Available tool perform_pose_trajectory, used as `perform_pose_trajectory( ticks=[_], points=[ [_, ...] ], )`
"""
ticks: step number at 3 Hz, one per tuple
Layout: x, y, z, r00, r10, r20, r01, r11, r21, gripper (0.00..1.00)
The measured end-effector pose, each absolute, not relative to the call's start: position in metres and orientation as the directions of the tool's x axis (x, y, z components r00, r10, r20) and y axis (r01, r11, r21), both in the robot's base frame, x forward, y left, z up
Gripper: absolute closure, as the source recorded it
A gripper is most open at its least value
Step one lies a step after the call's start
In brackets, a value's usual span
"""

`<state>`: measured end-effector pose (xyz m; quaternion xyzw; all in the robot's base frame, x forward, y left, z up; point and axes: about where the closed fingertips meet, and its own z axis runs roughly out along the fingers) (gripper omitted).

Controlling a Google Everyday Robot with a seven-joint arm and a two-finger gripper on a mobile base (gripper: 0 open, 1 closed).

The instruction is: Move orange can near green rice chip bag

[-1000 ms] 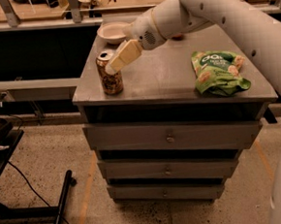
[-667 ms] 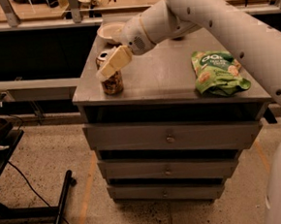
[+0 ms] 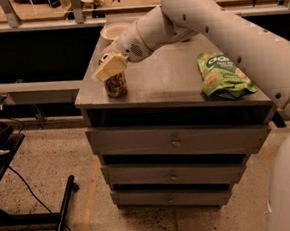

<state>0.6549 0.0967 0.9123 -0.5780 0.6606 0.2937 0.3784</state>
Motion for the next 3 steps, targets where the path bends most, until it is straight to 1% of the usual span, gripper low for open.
perform_pose_trajectory(
  ticks=[1,2,3],
  points=[
    [0.659,0.091,0.913,-0.042,-0.536,-0.843,-0.985,0.164,-0.056,0.62],
    [0.669,0.067,0.926,-0.014,-0.521,-0.854,-0.983,0.164,-0.083,0.85],
    [0.686,0.002,0.95,-0.015,-0.511,-0.859,-0.964,0.234,-0.123,1.0]
  ],
)
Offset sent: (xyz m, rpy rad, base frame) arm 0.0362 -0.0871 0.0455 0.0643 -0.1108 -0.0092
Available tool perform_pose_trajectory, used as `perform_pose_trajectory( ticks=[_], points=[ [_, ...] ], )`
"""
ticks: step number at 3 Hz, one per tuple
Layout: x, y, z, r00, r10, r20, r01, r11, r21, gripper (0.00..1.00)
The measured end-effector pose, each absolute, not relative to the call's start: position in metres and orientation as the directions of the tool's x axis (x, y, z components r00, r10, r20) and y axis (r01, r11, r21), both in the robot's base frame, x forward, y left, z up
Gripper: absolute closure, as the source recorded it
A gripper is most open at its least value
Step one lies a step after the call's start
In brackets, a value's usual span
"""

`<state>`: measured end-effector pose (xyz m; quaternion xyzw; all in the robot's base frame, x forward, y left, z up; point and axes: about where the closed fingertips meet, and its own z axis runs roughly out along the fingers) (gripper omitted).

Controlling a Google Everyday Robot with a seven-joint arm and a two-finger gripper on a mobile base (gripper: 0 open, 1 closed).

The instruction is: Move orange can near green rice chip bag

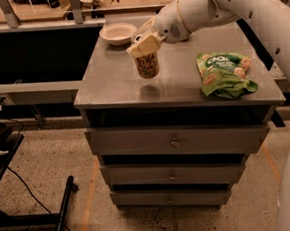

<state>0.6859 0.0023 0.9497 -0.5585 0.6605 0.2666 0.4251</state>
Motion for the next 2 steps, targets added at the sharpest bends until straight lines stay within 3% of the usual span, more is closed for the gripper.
perform_pose_trajectory(
  ticks=[2],
  points=[
    [0.706,-0.107,0.947,-0.065,-0.488,-0.87,-0.908,0.39,-0.151,1.0]
  ],
)
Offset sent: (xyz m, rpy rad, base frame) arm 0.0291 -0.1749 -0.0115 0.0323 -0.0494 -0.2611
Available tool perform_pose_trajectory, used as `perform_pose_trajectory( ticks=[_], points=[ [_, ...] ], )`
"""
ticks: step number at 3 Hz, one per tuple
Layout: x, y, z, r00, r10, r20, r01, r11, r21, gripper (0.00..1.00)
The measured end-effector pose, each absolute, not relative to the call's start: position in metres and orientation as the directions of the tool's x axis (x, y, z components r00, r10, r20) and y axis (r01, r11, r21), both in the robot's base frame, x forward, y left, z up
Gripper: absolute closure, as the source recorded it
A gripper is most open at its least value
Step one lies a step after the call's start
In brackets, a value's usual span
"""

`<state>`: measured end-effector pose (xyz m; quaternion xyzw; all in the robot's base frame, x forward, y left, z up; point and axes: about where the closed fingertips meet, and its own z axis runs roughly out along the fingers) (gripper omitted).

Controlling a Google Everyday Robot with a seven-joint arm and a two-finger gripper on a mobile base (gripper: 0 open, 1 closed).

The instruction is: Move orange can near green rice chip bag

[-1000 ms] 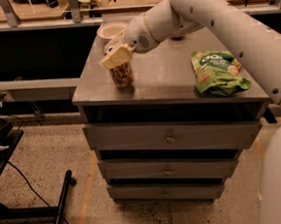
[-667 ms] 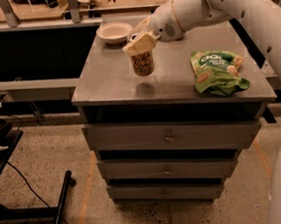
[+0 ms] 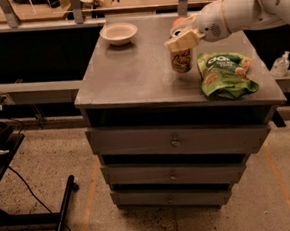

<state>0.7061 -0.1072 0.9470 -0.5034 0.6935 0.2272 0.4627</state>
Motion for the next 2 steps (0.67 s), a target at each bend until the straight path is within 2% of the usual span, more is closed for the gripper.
perform_pose_trajectory(
  ticks=[1,2],
  points=[
    [0.7064,-0.1023,0.9449,-0.065,-0.488,-0.87,-0.912,0.383,-0.147,0.74],
    [0.7069,-0.0997,0.9434,-0.065,-0.488,-0.87,-0.914,0.379,-0.144,0.51]
  ],
)
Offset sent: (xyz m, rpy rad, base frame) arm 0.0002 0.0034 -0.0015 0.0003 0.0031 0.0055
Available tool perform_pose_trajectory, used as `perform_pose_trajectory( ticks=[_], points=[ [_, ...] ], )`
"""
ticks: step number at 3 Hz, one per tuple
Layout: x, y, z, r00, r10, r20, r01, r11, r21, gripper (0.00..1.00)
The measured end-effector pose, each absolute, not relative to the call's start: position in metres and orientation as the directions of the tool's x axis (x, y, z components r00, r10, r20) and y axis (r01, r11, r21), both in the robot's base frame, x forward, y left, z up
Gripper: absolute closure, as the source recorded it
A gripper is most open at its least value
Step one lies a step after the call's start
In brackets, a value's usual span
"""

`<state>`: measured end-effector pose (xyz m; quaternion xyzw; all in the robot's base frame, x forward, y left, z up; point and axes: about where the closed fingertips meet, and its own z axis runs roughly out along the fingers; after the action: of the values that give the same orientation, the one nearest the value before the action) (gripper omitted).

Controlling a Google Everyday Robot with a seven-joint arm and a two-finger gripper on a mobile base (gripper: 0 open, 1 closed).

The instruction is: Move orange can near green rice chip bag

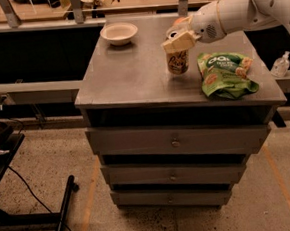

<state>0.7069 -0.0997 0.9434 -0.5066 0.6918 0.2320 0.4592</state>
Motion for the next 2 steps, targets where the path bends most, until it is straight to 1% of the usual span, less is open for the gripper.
perform_pose_trajectory(
  ticks=[1,2],
  points=[
    [0.7091,-0.1198,0.945,-0.085,-0.425,-0.901,-0.887,0.444,-0.126,0.27],
    [0.7106,-0.1206,0.9448,-0.085,-0.423,-0.902,-0.884,0.45,-0.128,0.05]
  ],
)
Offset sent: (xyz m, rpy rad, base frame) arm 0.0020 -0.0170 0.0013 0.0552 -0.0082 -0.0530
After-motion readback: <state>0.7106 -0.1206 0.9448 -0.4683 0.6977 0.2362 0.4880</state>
